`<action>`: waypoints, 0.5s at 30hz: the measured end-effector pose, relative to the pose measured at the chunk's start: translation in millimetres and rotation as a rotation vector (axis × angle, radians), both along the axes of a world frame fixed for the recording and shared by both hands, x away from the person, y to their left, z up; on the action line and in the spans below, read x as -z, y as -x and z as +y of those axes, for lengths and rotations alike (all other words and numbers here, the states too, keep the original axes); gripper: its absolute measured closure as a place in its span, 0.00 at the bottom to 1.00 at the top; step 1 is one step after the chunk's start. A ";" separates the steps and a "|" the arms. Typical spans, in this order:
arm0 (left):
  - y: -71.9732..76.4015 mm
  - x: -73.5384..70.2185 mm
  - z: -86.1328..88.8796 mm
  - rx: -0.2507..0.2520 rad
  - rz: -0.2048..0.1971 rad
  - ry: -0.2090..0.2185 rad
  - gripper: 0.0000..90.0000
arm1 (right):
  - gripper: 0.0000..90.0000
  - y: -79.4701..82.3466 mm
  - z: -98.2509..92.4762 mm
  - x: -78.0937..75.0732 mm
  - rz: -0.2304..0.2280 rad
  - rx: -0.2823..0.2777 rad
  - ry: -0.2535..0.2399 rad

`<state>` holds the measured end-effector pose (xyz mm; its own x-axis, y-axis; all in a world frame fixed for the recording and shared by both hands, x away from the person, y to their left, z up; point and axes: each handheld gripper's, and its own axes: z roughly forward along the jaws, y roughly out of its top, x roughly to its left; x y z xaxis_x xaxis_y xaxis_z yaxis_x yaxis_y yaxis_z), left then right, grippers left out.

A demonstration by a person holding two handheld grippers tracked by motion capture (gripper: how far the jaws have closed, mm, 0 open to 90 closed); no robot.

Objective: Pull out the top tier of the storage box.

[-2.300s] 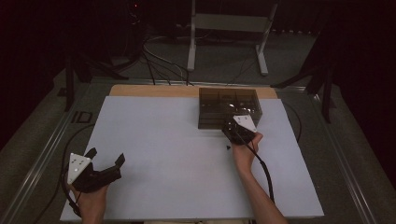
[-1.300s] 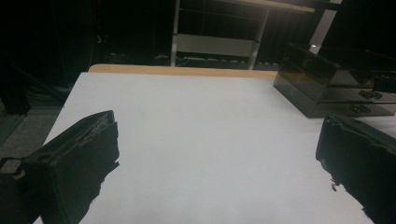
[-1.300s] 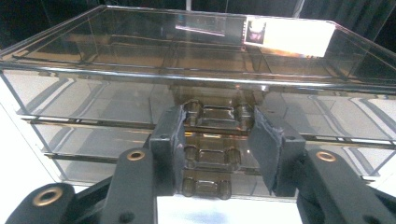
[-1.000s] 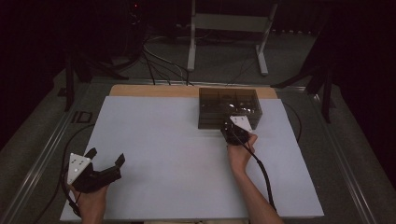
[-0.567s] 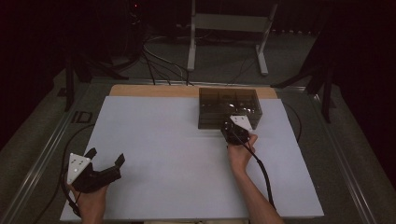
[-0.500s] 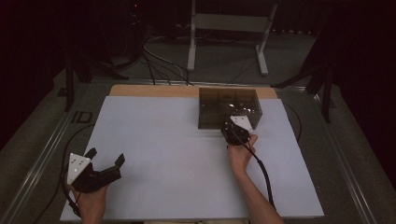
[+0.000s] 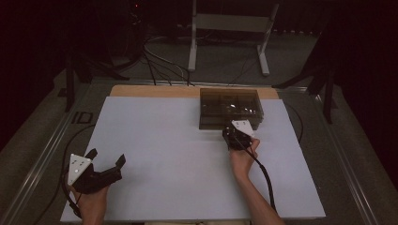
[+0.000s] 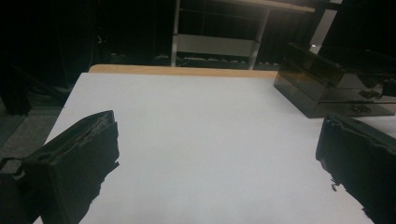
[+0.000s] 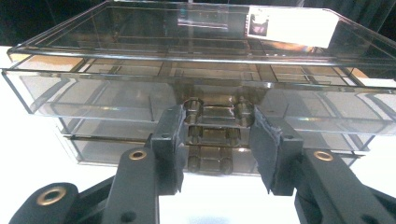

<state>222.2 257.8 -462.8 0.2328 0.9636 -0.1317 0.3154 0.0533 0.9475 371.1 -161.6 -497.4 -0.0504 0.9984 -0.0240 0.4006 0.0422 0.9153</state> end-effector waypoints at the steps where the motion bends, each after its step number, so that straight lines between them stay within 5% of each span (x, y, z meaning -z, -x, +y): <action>1: 0.0 0.0 -0.1 0.000 0.000 0.000 0.00 | 0.63 1.3 -0.3 0.1 -0.001 -0.001 -0.001; 7: 1.5 -0.7 0.0 -0.004 -0.009 0.002 0.00 | 0.61 6.7 -4.0 0.0 -0.005 -0.024 -0.016; 15: 4.0 -2.8 -4.6 -0.009 -0.036 -0.009 0.00 | 0.37 13.6 -17.0 -11.5 -0.058 -0.134 -0.068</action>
